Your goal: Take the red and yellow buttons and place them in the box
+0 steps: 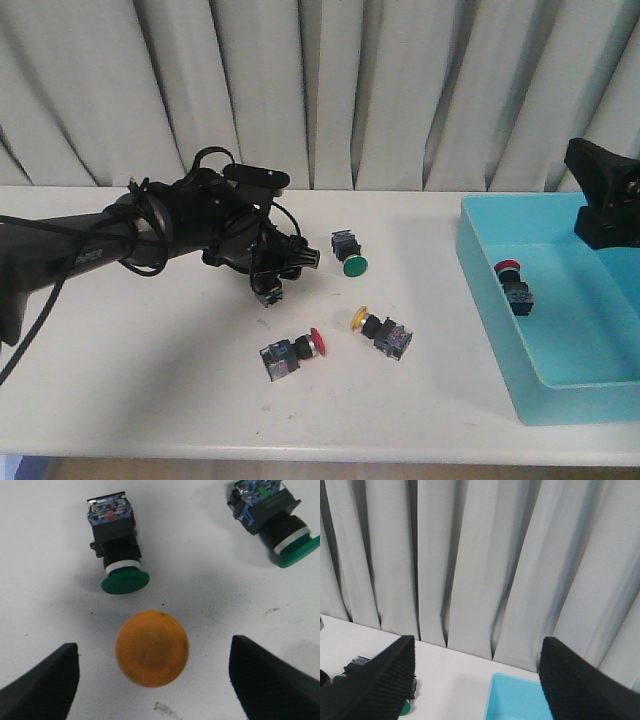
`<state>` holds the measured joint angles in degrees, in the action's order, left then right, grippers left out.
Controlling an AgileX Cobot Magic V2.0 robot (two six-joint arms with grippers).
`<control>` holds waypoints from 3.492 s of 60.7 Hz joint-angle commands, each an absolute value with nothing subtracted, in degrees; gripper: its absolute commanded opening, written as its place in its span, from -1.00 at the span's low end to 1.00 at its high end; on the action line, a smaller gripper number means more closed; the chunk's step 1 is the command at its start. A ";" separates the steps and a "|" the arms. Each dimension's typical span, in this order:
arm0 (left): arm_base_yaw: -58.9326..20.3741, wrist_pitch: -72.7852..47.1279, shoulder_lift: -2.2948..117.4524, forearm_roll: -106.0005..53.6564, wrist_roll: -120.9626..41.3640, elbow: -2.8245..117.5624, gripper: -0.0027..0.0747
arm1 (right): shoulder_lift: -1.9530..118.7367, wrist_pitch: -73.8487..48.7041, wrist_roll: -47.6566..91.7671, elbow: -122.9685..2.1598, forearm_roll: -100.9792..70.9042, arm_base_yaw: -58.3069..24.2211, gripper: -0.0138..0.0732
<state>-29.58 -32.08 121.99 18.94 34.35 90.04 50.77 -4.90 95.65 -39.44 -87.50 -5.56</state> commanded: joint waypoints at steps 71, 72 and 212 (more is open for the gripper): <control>-27.39 -35.16 100.66 6.64 29.19 91.54 -0.95 | 60.00 -11.58 95.87 -39.15 -78.02 -18.04 0.51; -27.39 -35.29 100.10 5.69 28.86 91.54 -0.95 | 60.46 -11.58 96.31 -39.15 -78.02 -18.64 0.51; -35.41 -51.34 94.43 -43.37 -21.09 91.54 0.45 | 68.42 13.92 103.58 -42.98 -88.74 -28.79 -0.68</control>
<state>-35.08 -51.70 97.57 -41.39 -16.39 90.04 69.41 7.74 103.73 -40.83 -87.73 -29.09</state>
